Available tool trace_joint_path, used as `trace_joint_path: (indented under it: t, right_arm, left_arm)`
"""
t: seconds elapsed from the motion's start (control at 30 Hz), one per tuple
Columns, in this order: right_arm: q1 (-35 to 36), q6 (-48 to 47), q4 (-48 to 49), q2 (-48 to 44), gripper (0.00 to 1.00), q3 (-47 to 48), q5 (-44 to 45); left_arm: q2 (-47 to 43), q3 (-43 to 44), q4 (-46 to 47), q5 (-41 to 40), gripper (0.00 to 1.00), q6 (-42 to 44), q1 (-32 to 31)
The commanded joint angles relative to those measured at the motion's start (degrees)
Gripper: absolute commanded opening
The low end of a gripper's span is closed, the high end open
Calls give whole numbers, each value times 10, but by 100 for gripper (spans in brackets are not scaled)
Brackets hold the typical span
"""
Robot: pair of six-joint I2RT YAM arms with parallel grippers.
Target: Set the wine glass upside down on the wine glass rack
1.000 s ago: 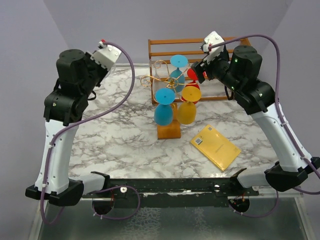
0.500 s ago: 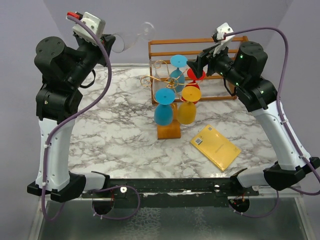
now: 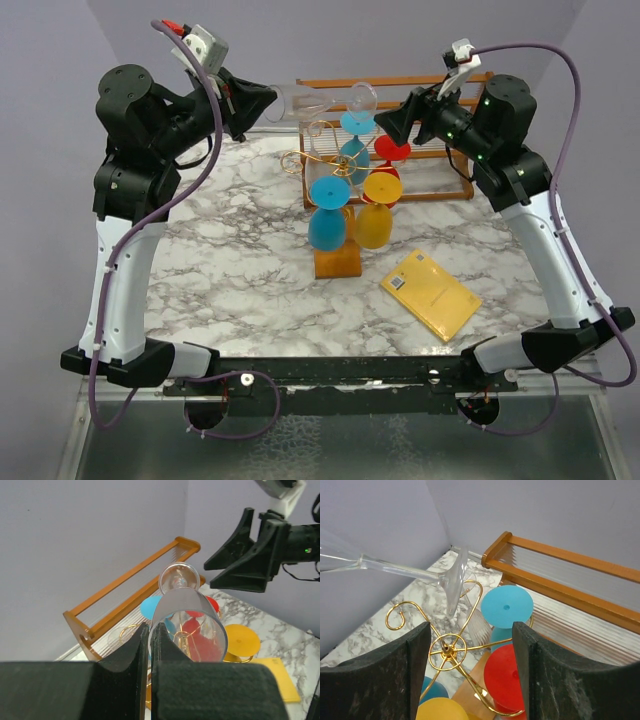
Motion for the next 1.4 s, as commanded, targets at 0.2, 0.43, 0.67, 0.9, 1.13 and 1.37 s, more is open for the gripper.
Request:
trace_joint_path:
  t: [0.2,0.43,0.67,0.9,1.13,1.37]
  right_arm:
    - [-17,70,39,13,50,-8,-80]
    - [-22,83,47,14,29,-17,-96]
    - [-28,85,48,14,16,-19,-97]
    - [-41,73,43,10,1,-14,-78]
    - [-56,60,30,2,1,4,-64]
    - [-59,21,16,-3,1,36,-37]
  left_arm:
    - [-14,-10,58,78,0,-44,-2]
    - [-17,-16,62,91,0,-48,-2]
    - [-18,-22,64,99,0,-47,-1]
    - [-24,-32,51,90,7,-27,0]
    - [-29,-57,36,69,22,-7,1]
    - [-43,-84,13,35,34,29,5]
